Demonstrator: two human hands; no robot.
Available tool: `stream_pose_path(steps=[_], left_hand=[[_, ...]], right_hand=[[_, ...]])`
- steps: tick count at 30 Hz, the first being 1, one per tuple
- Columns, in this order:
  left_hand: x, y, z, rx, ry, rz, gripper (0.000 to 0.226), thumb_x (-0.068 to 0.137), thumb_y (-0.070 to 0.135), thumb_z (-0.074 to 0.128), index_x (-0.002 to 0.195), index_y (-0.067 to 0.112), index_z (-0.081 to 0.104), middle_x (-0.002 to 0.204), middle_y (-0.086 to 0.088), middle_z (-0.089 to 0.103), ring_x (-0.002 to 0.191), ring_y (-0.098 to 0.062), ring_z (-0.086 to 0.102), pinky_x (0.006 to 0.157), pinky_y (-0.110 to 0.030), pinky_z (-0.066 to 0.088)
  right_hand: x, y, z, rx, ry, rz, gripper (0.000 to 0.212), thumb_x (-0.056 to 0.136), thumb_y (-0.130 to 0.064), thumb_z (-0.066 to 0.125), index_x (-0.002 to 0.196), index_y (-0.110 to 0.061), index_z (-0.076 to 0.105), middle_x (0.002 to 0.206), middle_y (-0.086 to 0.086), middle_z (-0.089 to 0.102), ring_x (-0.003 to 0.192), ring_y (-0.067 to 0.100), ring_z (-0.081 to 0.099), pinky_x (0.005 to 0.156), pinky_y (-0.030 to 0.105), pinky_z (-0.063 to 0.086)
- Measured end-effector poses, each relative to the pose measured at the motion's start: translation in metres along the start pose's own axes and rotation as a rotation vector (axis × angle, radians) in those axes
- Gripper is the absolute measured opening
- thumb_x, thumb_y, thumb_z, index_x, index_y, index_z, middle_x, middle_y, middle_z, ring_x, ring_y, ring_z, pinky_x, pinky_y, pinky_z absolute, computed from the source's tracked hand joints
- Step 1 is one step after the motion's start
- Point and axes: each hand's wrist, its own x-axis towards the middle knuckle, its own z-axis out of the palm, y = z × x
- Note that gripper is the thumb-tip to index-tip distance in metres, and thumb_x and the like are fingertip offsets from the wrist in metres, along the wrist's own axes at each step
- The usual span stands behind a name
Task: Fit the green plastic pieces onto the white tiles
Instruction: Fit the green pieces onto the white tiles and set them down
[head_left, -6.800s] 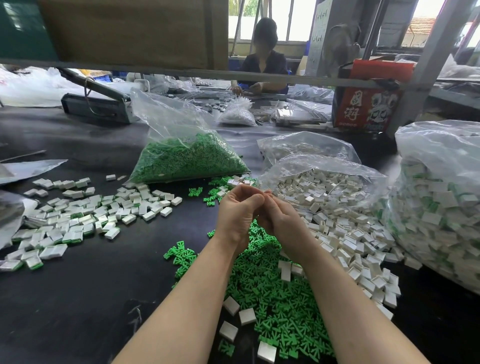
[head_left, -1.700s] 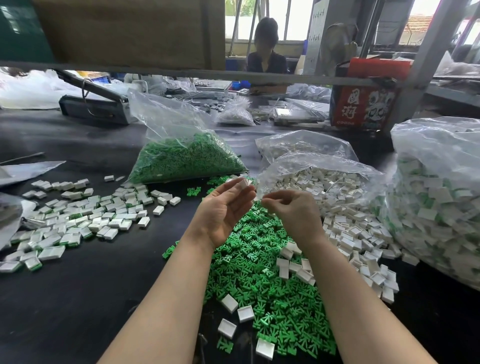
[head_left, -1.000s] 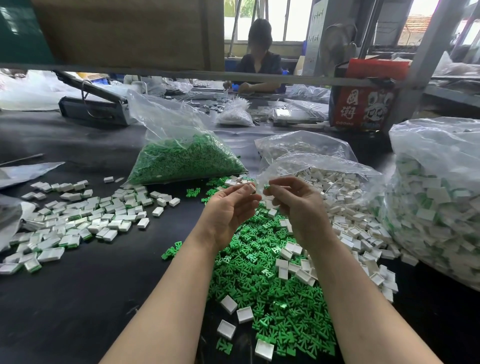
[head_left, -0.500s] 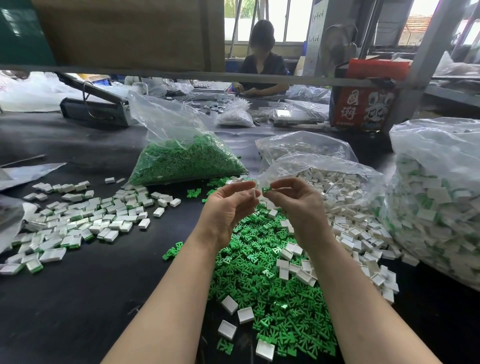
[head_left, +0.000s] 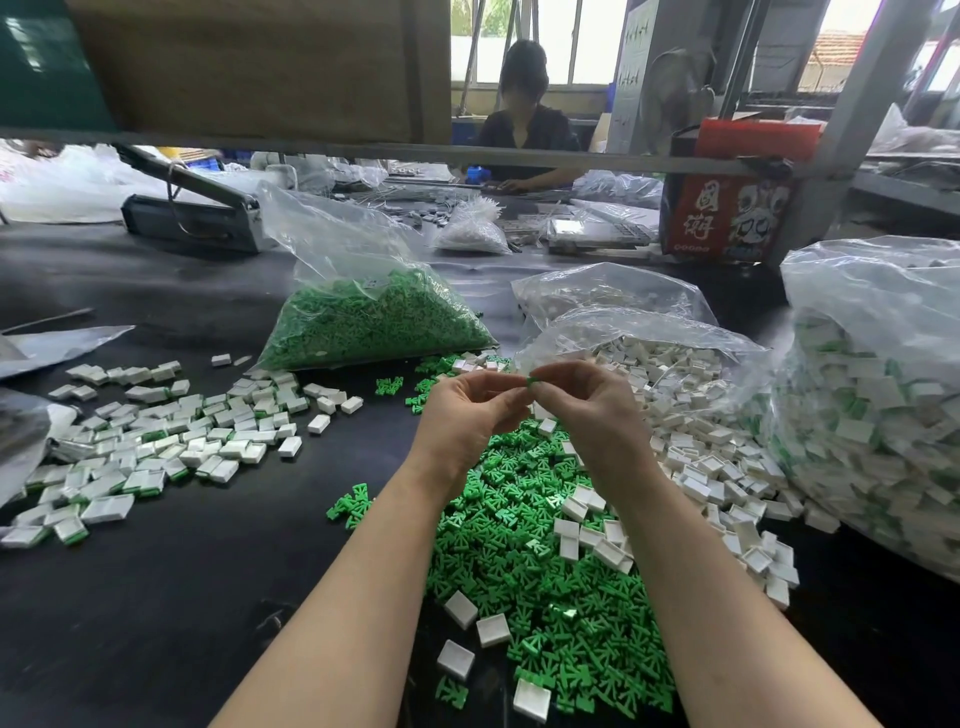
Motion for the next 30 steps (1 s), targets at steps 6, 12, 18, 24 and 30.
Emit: stream_pose_path(steps=[6,12,18,24,30], left_hand=[[0.0021,0.0006,-0.0016,-0.268,0.056,-0.07,0.021,0.069,0.008,0.072,0.09,0.009,0.074,0.084,-0.01,0.075,0.075,-0.016,0.072,0.067,-0.02,0.056],[0.0012,0.001,-0.0042,-0.298,0.086,-0.114,0.029,0.075,0.003,0.071,0.104,0.0,0.067,0.084,-0.01,0.073,0.073,-0.016,0.071,0.065,-0.021,0.056],[-0.0009,0.0047,-0.006,-0.274,0.053,-0.106,0.031,0.065,0.008,0.077,0.096,0.003,0.072,0.086,-0.01,0.075,0.075,-0.017,0.072,0.067,-0.022,0.057],[-0.0026,0.0057,-0.0053,-0.216,0.056,-0.1,0.028,0.066,0.011,0.078,0.093,0.005,0.075,0.084,-0.011,0.075,0.072,-0.017,0.071,0.064,-0.021,0.056],[-0.0029,0.0061,-0.0049,-0.189,0.057,-0.093,0.025,0.063,0.012,0.079,0.088,0.008,0.076,0.081,-0.01,0.075,0.07,-0.017,0.071,0.063,-0.021,0.056]], right_hand=[[0.0014,0.0002,0.0007,0.067,0.02,0.037,0.007,0.091,-0.003,0.062,0.092,-0.009,0.064,0.092,0.019,0.068,0.066,0.003,0.06,0.06,0.014,0.047],[0.0019,0.0063,0.0013,-0.006,0.035,-0.007,0.014,0.091,-0.006,0.064,0.101,-0.013,0.071,0.092,0.006,0.073,0.077,0.01,0.065,0.069,0.016,0.054],[0.0012,0.0074,0.0008,-0.039,0.08,-0.043,0.01,0.087,-0.011,0.071,0.096,-0.014,0.069,0.089,0.0,0.071,0.077,0.003,0.067,0.071,0.014,0.052],[0.0007,0.0059,0.0004,-0.037,0.08,-0.073,0.01,0.085,-0.008,0.072,0.094,-0.011,0.071,0.088,0.001,0.073,0.078,0.006,0.069,0.073,0.015,0.053],[0.0013,0.0083,0.0021,-0.054,0.087,-0.118,0.011,0.081,-0.008,0.075,0.092,-0.011,0.072,0.085,-0.001,0.073,0.077,0.007,0.07,0.071,0.015,0.053]])
